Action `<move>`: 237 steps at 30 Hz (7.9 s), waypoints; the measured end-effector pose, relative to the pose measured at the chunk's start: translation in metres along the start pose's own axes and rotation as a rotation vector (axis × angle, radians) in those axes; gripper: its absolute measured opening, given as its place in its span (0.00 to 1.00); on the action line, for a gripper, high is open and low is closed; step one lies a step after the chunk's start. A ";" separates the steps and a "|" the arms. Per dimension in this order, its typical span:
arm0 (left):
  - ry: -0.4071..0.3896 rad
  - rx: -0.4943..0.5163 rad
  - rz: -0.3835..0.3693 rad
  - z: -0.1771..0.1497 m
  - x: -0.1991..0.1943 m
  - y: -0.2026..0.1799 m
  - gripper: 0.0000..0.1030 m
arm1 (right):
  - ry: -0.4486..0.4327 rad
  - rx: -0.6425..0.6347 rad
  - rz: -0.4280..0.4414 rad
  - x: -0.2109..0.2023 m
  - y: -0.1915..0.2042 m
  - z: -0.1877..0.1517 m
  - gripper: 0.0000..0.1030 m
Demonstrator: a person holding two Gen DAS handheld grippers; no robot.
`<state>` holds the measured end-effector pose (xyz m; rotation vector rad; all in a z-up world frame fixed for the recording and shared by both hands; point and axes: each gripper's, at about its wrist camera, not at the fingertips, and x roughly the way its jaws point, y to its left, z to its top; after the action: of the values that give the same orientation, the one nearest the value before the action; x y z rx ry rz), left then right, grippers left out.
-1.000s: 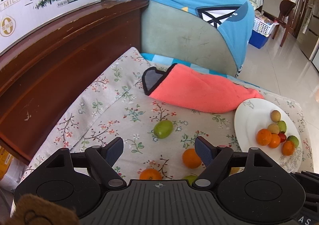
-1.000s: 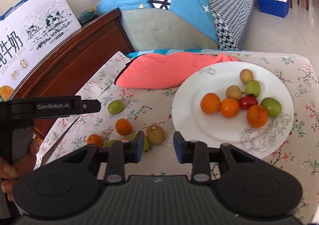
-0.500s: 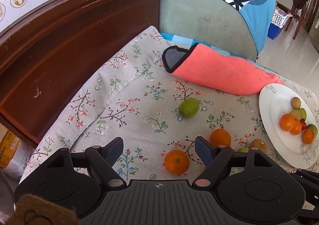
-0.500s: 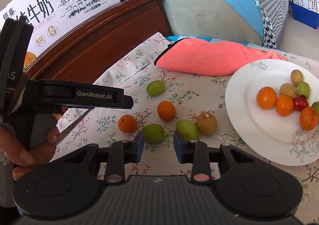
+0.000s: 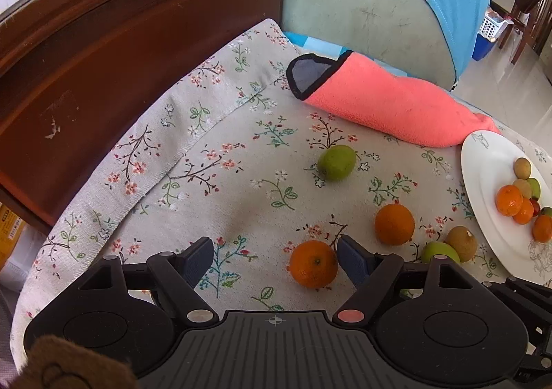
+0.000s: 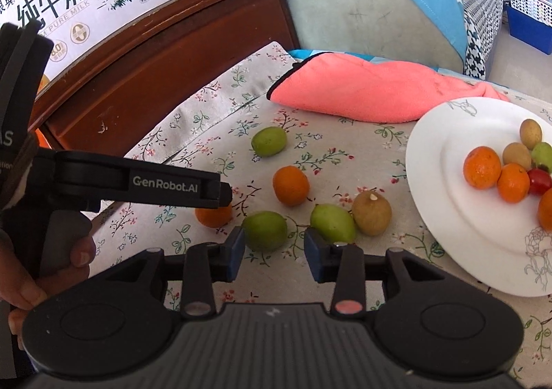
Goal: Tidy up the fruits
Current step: 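Move both grippers back to the remaining fruit on the cloth, then grasp a green jujube with the right gripper while the left grasps a mandarin, then carry the green jujube and mandarin over the white plate, then lower jujube and mandarin onto the plate and open both grippers, then move both grippers back toward the remaining fruit on the cloth, then grasp a mandarin with the left gripper while the right grasps a green jujube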
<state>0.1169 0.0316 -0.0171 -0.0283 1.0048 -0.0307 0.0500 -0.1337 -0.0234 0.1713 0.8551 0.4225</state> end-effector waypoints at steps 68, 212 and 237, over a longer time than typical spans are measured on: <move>-0.189 0.075 -0.005 -0.005 -0.023 -0.016 0.28 | -0.062 -0.034 -0.062 -0.022 0.002 0.005 0.31; -0.045 0.028 -0.144 0.014 0.020 -0.055 0.75 | -0.057 0.106 -0.135 -0.003 -0.023 -0.005 0.36; -0.048 -0.007 -0.221 0.012 0.026 -0.065 0.71 | -0.058 0.052 -0.163 -0.003 -0.017 -0.008 0.28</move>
<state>0.1402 -0.0346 -0.0306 -0.1457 0.9503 -0.2275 0.0471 -0.1504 -0.0318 0.1597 0.8167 0.2414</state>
